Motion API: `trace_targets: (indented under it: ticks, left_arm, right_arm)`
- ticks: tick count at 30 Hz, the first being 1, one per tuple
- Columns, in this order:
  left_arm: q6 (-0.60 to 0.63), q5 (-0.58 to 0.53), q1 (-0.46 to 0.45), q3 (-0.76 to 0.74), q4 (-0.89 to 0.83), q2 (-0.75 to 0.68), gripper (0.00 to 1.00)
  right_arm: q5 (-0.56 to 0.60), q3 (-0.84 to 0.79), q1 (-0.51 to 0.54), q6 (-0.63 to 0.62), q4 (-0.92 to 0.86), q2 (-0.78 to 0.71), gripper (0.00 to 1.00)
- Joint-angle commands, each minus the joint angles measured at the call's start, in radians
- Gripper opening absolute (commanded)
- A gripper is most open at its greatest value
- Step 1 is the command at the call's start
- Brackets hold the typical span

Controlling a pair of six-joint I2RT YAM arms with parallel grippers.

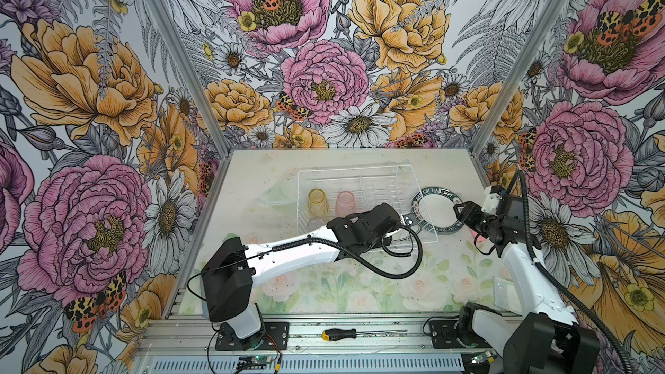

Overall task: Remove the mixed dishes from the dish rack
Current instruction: 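Close the left gripper on the rim of the white red-lettered plate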

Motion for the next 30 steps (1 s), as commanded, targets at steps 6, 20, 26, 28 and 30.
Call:
trace_targets:
  ticks: [6, 20, 26, 28, 30]
  left_arm:
    - [0.072, -0.059, -0.045, 0.075, 0.072, 0.058, 0.00]
    - [0.098, -0.136, -0.046, 0.100, 0.090, 0.025, 0.00]
    - [0.131, -0.164, -0.048, 0.092, 0.144, 0.012, 0.00]
    - [0.142, -0.173, -0.049, 0.090, 0.160, 0.009, 0.00]
    - [0.151, -0.183, -0.050, 0.089, 0.175, 0.006, 0.00]
  right_arm:
    - [-0.001, -0.012, 0.006, -0.026, 0.018, 0.009, 0.59]
    - [-0.014, -0.015, 0.009, -0.025, 0.027, 0.017, 0.59]
    - [-0.014, -0.021, 0.013, -0.023, 0.029, 0.017, 0.59]
    - [-0.014, -0.024, 0.015, -0.022, 0.032, 0.017, 0.59]
    - [-0.014, -0.026, 0.015, -0.022, 0.031, 0.018, 0.59]
